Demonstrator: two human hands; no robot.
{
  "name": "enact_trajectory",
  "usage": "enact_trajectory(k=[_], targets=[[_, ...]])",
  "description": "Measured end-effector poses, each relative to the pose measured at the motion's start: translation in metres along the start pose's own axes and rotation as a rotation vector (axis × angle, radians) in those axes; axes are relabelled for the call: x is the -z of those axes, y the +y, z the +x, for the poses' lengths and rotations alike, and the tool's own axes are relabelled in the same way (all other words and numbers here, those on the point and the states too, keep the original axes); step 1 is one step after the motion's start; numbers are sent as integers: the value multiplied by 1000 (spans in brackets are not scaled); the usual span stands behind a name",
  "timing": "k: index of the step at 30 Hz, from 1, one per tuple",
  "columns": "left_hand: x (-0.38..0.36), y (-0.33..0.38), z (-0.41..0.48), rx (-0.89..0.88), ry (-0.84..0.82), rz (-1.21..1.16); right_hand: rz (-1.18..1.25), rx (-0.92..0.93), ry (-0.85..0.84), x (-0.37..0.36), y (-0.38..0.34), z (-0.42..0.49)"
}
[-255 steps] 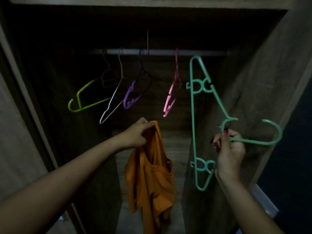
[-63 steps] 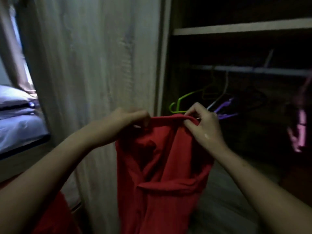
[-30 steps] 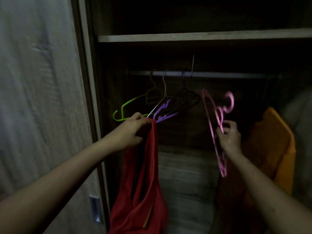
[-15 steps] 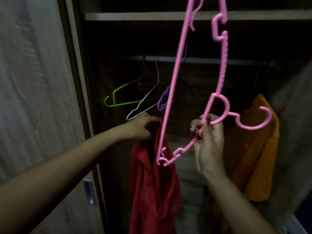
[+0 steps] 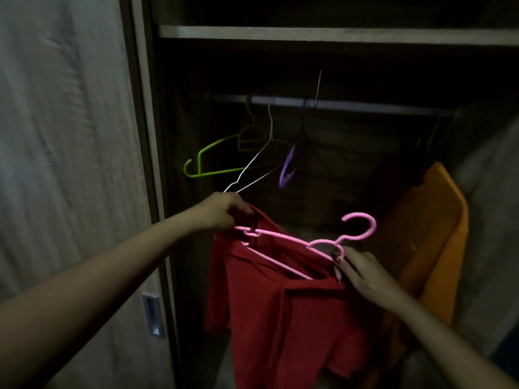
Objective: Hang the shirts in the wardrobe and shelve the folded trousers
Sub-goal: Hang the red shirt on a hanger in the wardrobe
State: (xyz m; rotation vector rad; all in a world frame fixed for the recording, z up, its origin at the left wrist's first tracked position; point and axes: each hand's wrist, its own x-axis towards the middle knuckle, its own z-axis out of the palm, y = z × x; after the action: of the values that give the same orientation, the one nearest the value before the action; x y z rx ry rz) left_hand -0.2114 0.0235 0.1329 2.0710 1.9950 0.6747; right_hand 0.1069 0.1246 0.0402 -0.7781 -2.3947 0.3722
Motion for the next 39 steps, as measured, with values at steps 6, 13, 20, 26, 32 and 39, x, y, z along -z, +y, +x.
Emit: enact_trajectory(k=[6, 13, 20, 26, 32, 39], targets=[[-17, 24, 4, -142, -31, 107, -249, 70, -105, -1, -35, 27], [-12, 12, -11, -291, 65, -229, 30, 120, 26, 37, -50, 37], [-20, -9, -8, -328, 131, 41, 107, 191, -64, 62, -59, 49], [-26, -24, -11, -374, 294, 51, 44, -403, -171, 78, -18, 54], [-28, -25, -12, -405, 273, 254, 75, -420, -281, 74, 0, 54], [-13, -41, -15, -338, 414, 202, 203, -102, 78, 87, -24, 42]])
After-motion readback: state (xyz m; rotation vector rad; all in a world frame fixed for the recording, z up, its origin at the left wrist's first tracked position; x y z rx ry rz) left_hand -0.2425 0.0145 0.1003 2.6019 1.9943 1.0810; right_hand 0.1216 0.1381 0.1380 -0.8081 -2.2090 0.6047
